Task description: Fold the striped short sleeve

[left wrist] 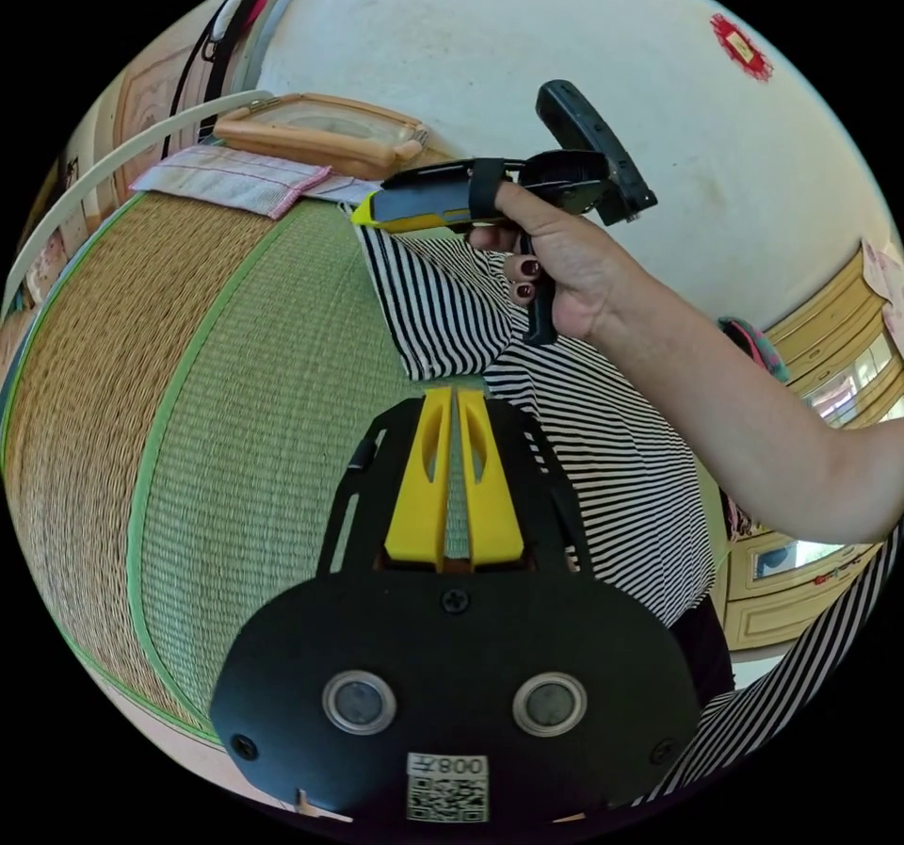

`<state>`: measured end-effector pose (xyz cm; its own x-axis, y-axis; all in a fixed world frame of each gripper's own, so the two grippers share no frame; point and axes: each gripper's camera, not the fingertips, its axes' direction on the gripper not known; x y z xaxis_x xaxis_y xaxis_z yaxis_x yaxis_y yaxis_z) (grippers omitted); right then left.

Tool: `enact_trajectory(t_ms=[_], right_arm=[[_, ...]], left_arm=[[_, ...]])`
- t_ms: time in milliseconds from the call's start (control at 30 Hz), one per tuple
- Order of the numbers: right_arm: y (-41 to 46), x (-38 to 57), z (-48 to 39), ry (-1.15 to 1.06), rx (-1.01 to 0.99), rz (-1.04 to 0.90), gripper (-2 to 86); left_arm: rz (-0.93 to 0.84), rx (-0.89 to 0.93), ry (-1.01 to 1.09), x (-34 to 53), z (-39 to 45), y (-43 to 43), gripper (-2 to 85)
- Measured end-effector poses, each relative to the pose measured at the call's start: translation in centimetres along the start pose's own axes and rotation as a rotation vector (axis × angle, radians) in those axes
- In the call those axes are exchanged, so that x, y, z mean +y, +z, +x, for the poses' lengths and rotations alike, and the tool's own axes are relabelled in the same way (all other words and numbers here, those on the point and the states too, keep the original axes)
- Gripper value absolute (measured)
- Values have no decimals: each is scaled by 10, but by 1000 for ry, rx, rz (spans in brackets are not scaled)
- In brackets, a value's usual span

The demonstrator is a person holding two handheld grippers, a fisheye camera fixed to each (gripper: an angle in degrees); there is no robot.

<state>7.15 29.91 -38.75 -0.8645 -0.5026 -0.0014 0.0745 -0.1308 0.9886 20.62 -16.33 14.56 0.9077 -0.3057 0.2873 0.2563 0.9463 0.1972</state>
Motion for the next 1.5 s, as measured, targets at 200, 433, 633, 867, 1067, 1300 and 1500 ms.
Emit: enact_trajectory(t_ms=[200,433,633,867,1067,1300,1500], right_arm=[[-31,11,6,4,-24,106,22],[-1,7,9,-49,153,-56,5],[1,1,13,-42,190,-7,1],[-11,8,8,-17,189,47,1],[-81,67,7,12,143,224,1],[-193,224,64,261,339,334,1],[-269,352,135,584,547,316,0]], left_arm=[[33,6,-1,-9,0,-5,17],[-27,-63,64,-46,13,19,9],[-89,-67,64,-42,22,26,3],[-68,-63,41,-46,32,20,2],[10,-10,65,-67,50,8,2],[-9,37,197,-132,90,36,2],[-41,-12,300,-203,125,73,2]])
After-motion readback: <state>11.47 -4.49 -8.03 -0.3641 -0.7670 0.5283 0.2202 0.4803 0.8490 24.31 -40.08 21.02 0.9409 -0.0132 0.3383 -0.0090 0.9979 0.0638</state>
